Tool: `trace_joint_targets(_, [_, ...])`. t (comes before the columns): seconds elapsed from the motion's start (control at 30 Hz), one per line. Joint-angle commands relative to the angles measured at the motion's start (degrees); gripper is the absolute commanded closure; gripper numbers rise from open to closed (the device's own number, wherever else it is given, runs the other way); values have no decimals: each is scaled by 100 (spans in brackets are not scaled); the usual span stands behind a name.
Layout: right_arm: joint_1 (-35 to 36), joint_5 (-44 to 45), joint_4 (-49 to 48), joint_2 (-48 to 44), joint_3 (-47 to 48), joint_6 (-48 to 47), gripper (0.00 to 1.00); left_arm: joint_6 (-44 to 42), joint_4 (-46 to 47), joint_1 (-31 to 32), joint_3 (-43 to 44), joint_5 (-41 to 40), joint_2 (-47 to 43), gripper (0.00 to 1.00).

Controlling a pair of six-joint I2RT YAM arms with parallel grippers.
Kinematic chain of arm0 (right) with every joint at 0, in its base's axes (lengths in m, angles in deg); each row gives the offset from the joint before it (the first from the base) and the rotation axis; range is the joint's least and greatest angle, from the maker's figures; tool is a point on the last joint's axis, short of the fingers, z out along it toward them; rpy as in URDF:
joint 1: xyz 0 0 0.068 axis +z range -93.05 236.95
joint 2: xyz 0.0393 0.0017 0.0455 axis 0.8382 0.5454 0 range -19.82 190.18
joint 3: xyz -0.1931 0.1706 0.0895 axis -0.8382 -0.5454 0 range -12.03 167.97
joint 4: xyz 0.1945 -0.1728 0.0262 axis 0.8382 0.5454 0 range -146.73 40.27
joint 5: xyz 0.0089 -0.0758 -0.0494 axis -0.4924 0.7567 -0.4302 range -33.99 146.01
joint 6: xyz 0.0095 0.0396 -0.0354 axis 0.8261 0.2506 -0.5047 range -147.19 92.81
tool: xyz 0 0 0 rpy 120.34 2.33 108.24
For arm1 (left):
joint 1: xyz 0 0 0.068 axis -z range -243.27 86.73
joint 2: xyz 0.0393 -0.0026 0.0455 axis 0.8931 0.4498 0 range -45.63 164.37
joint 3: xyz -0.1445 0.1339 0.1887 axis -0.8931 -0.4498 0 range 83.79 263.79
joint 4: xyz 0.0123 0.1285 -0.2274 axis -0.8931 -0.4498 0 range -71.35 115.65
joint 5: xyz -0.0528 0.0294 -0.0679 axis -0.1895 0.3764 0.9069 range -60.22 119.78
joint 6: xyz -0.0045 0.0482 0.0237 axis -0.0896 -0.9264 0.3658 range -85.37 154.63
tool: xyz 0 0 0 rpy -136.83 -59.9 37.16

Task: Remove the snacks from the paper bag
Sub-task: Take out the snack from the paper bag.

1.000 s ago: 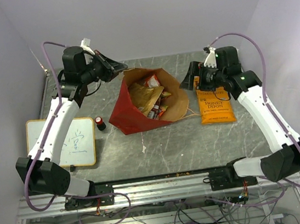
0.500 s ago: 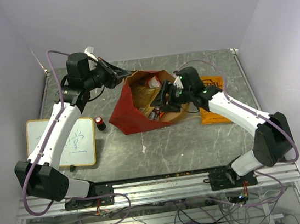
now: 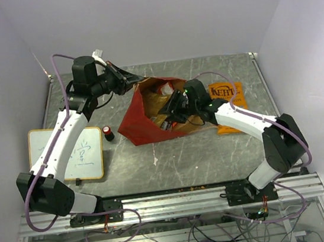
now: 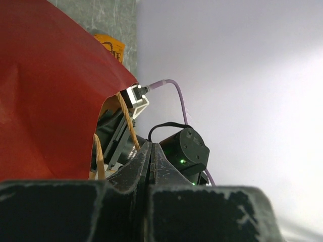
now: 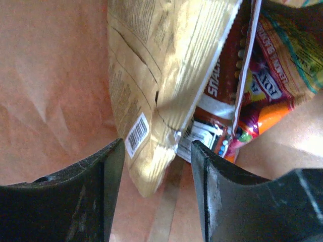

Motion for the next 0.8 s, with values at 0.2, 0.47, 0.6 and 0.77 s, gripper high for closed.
trace_joint_targets(0.2, [47,338,-622,521,225,449,57,-123,-24,33,147,256,-109,93])
trace_joint_targets(0.47, [65,679,-493,235,205,438,100,-305,-189,33,357,274,-13,93])
trace_joint_targets(0.6, [67,526,-164,140,538,81,100,-410,-262,33,347,228,-43,93])
trace_joint_targets(0.77, [67,283,-161,-130,632,145,100,-604,-419,30,329,31,-142,93])
